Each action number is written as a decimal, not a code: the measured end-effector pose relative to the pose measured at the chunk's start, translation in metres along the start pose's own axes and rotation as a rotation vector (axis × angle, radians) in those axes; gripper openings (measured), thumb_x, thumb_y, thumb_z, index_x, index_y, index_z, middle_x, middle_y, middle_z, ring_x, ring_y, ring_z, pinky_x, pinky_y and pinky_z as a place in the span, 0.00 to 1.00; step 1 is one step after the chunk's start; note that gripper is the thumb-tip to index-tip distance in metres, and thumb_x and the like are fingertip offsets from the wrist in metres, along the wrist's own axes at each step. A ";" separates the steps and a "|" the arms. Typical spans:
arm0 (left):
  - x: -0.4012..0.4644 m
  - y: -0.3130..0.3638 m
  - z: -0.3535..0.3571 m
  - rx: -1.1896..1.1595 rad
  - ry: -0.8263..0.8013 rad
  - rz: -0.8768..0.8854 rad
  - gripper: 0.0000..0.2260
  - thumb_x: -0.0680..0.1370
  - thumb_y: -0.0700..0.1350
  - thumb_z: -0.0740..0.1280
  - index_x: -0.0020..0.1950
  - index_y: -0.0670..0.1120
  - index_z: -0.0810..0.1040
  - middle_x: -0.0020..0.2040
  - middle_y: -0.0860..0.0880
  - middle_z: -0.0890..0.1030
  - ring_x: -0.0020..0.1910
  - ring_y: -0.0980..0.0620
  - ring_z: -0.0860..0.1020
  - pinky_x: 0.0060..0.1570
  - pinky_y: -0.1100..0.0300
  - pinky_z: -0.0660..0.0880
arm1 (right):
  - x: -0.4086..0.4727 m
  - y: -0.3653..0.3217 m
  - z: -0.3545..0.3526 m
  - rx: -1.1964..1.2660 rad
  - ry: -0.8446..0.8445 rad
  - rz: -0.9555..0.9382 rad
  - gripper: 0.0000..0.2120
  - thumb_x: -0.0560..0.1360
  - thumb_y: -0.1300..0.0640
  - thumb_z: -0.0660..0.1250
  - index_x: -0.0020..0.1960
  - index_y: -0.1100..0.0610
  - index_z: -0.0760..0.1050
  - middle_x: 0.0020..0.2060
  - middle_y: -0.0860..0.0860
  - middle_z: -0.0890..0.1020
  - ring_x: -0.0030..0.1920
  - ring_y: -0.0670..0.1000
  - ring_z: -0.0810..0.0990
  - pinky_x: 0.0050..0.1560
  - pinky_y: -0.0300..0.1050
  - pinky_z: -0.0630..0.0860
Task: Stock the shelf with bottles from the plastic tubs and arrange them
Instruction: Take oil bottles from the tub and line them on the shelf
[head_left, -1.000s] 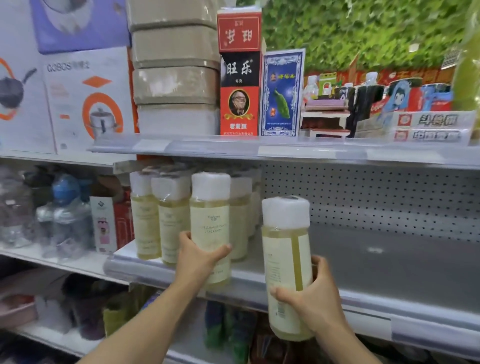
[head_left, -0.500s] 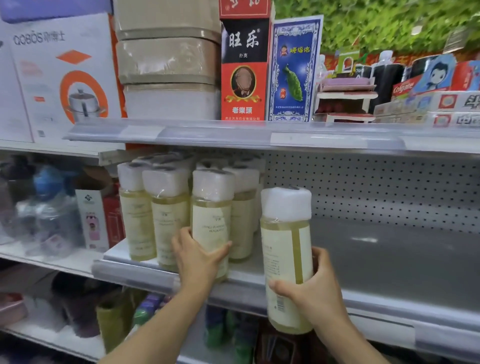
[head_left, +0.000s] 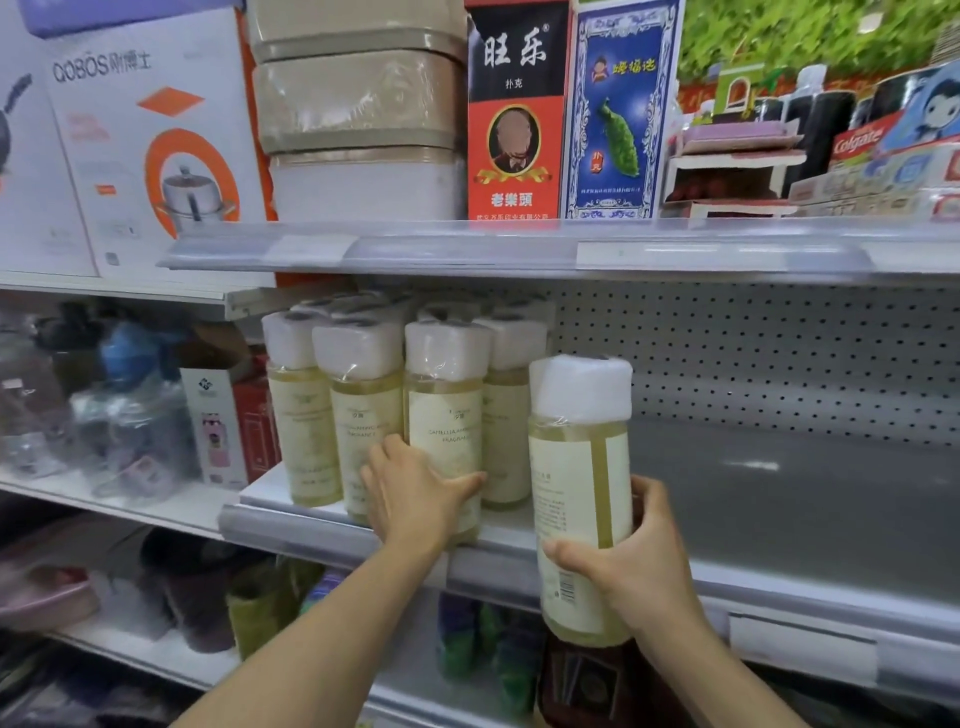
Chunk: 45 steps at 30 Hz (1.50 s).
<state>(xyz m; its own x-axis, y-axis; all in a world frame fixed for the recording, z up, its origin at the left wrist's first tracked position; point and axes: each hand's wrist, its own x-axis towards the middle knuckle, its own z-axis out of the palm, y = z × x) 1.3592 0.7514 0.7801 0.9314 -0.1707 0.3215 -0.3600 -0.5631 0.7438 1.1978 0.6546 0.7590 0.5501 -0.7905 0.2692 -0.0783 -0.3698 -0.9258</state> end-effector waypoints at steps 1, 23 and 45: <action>-0.001 0.000 0.000 0.002 0.018 0.002 0.41 0.62 0.58 0.79 0.66 0.40 0.66 0.64 0.44 0.69 0.65 0.44 0.67 0.62 0.49 0.68 | 0.000 0.000 0.001 0.000 -0.002 -0.002 0.40 0.54 0.56 0.83 0.58 0.47 0.63 0.54 0.47 0.75 0.51 0.46 0.77 0.46 0.42 0.75; -0.004 -0.016 0.000 0.061 0.038 0.135 0.31 0.65 0.57 0.78 0.51 0.48 0.59 0.50 0.50 0.65 0.50 0.48 0.73 0.46 0.54 0.72 | -0.001 0.001 -0.003 0.011 0.017 -0.008 0.40 0.55 0.56 0.83 0.58 0.47 0.62 0.56 0.48 0.75 0.53 0.49 0.77 0.51 0.49 0.78; -0.080 0.049 -0.065 -0.615 -0.627 0.212 0.22 0.67 0.51 0.78 0.56 0.50 0.74 0.50 0.52 0.83 0.50 0.57 0.81 0.48 0.64 0.78 | -0.042 -0.032 0.006 -0.452 0.511 -0.379 0.39 0.50 0.57 0.80 0.57 0.58 0.66 0.50 0.53 0.67 0.51 0.54 0.67 0.37 0.45 0.70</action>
<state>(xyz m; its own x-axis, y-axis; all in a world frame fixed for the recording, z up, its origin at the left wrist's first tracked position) 1.2637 0.7903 0.8288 0.6358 -0.7326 0.2433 -0.3252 0.0316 0.9451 1.1820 0.7028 0.7759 0.1639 -0.6570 0.7359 -0.3531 -0.7356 -0.5781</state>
